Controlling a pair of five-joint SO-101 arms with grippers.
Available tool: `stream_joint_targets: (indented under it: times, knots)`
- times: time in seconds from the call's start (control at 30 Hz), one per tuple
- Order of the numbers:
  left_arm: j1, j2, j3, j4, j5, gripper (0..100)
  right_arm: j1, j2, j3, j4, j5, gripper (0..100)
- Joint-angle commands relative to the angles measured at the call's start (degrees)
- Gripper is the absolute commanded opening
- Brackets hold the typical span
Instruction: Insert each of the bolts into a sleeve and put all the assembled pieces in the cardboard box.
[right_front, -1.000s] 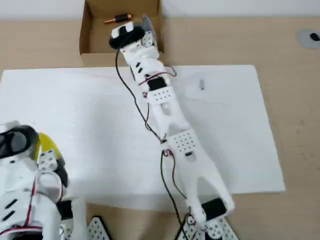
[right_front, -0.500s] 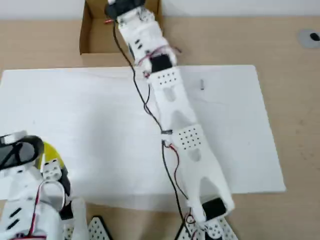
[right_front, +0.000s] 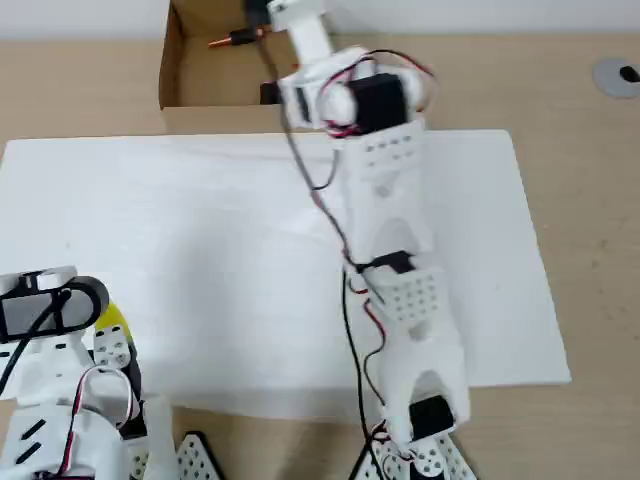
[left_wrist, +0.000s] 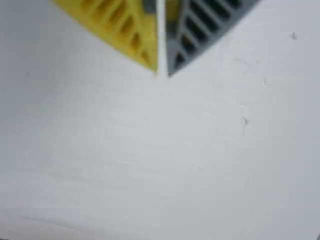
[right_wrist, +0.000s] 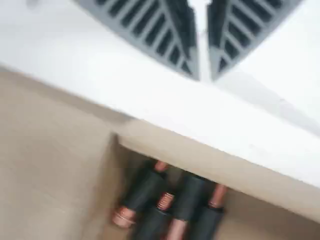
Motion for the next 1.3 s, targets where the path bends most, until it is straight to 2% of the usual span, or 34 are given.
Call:
stream_joint_targets:
  times: [0.0, 0.17, 0.4, 0.5, 0.73, 0.9, 1.17, 1.27]
  knots:
    - [-0.7, -0.22, -0.09, 0.0, -0.09, 1, 3.03, -9.1, -1.71, 1.41, -1.49, 0.9]
    - [-0.7, -0.22, 2.9, -1.32, 0.18, 1, 3.74, -21.32, 14.2, 1.49, -1.49, 0.9]
    - [-0.26, -0.22, 8.44, -2.55, 4.31, 1, 3.56, -48.92, 62.2, 0.97, -1.32, 0.9]
    - [-0.26, -0.22, 10.64, -4.13, 4.31, 1, 4.7, -57.63, 80.66, -2.29, -1.32, 0.9]
    - [-0.26, -0.22, 16.79, -7.82, 4.31, 1, 9.63, -77.49, 112.92, -18.73, -0.62, 0.9]
    - [-0.26, -0.22, 22.42, -7.74, 4.4, 1, 9.8, -92.7, 132.62, -28.92, 5.27, 1.0]
    - [-0.7, -0.22, 26.11, -8.62, 4.4, 1, 9.89, -121.36, 164.79, -50.99, 5.71, 1.0]
    - [-0.7, -0.22, 26.64, -8.62, 4.4, 1, 9.89, -133.85, 175.08, -54.51, 5.8, 1.0]
